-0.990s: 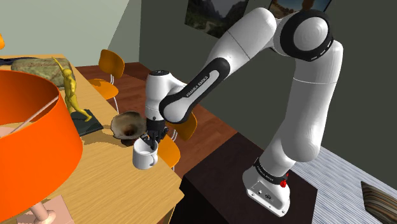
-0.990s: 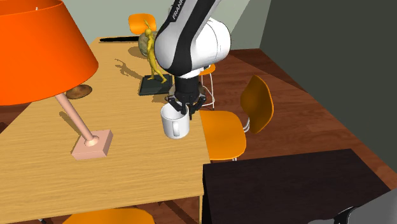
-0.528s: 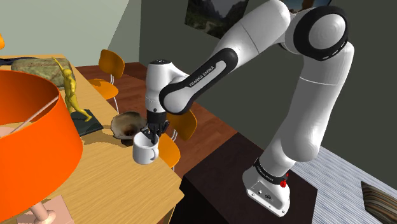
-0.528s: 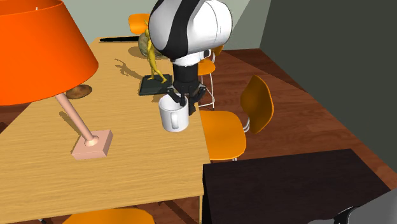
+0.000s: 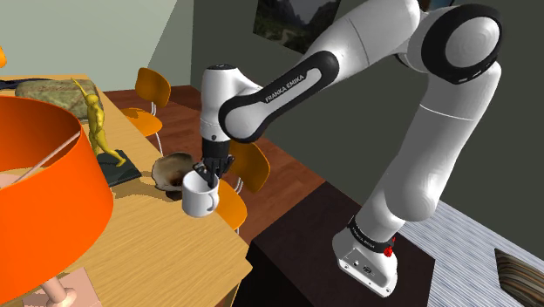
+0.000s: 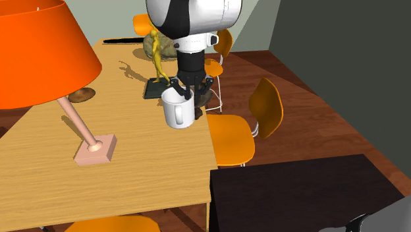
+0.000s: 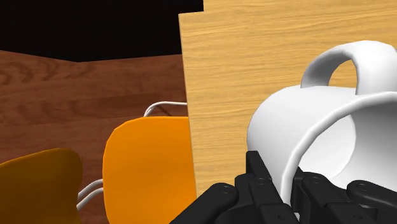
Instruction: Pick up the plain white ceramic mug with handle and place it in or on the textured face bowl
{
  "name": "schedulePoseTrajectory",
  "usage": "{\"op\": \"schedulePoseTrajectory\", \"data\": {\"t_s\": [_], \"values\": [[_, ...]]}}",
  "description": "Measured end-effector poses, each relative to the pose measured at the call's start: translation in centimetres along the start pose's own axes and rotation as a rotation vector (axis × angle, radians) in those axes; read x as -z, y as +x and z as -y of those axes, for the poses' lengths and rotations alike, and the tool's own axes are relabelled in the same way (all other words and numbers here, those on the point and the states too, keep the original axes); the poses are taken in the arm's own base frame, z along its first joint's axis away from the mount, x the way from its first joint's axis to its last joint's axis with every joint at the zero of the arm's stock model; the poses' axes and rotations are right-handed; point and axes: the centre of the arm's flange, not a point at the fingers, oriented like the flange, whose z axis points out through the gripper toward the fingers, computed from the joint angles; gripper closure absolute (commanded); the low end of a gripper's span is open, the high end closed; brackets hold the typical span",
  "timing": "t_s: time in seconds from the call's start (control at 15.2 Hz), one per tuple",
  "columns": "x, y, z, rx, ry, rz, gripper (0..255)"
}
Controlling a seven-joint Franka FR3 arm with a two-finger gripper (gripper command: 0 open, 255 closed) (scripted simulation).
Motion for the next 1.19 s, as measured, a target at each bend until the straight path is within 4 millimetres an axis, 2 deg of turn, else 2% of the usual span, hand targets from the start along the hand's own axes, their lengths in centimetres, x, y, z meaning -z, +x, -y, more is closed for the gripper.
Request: {"op": "schedulePoseTrajectory", "data": {"t_s": [0.66, 0.79, 1.19], "values": [[5.3, -0.5, -0.1, 0.000, 0.000, 0.000, 255], [5.9, 0.8, -0.4, 0.001, 0.000, 0.000, 255], [7.6, 8.1, -2.2, 0.000, 0.000, 0.000, 255]]}}
